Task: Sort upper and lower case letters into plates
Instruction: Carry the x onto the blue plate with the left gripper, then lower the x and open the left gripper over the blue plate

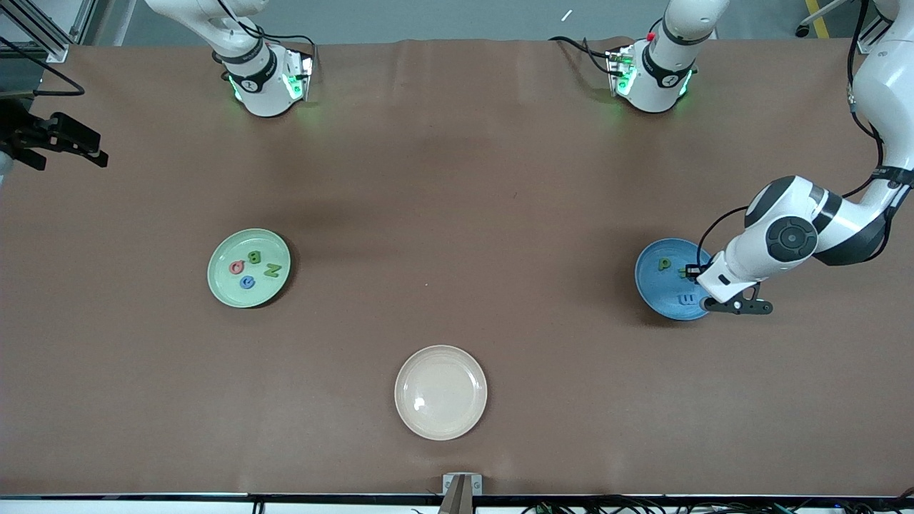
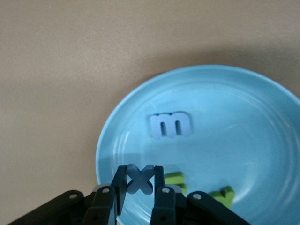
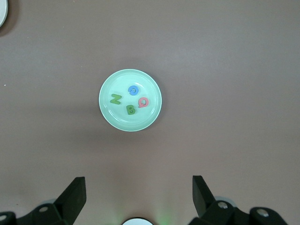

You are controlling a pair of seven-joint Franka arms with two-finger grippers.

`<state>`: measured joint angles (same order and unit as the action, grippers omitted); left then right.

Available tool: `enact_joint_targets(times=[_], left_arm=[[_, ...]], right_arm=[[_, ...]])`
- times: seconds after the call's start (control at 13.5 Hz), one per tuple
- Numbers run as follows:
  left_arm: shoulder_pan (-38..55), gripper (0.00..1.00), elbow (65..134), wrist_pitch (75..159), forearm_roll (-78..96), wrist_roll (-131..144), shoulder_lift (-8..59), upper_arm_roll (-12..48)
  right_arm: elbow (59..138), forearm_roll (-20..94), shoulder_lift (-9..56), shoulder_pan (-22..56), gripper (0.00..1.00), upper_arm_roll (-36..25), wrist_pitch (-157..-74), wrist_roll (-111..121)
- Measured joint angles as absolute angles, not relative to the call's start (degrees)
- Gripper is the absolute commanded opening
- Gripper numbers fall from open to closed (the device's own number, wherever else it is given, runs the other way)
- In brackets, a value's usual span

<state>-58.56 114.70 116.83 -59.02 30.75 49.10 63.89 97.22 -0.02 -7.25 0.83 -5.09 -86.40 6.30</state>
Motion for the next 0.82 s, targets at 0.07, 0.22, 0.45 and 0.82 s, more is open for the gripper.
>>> enact_joint_targets(times=[0.07,0.22,0.45,0.82], left_arm=[[-58.42,0.15,114.76,117.77,-59.11,30.66,49.19,63.42],[-58.12,0.15,114.88,118.39,-59.31,30.64,49.37,63.15],[-57.52,0.16,114.94,119.53,-59.5,30.64,49.38,62.0],[-56.77,0.57,114.99,120.23,-59.51,30.64,49.42,60.89]], right_arm=[[97.22,-0.02,-7.25,0.83,1.0,-5.09,-86.4,6.3],[97.22,-0.02,-7.25,0.83,1.0,-5.09,-86.4,6.3],[97.22,-0.02,-7.25,0.85,1.0,-5.09,-86.4,6.3],[97.22,-0.02,-7.25,1.22,1.0,-5.06,-86.41,6.3]])
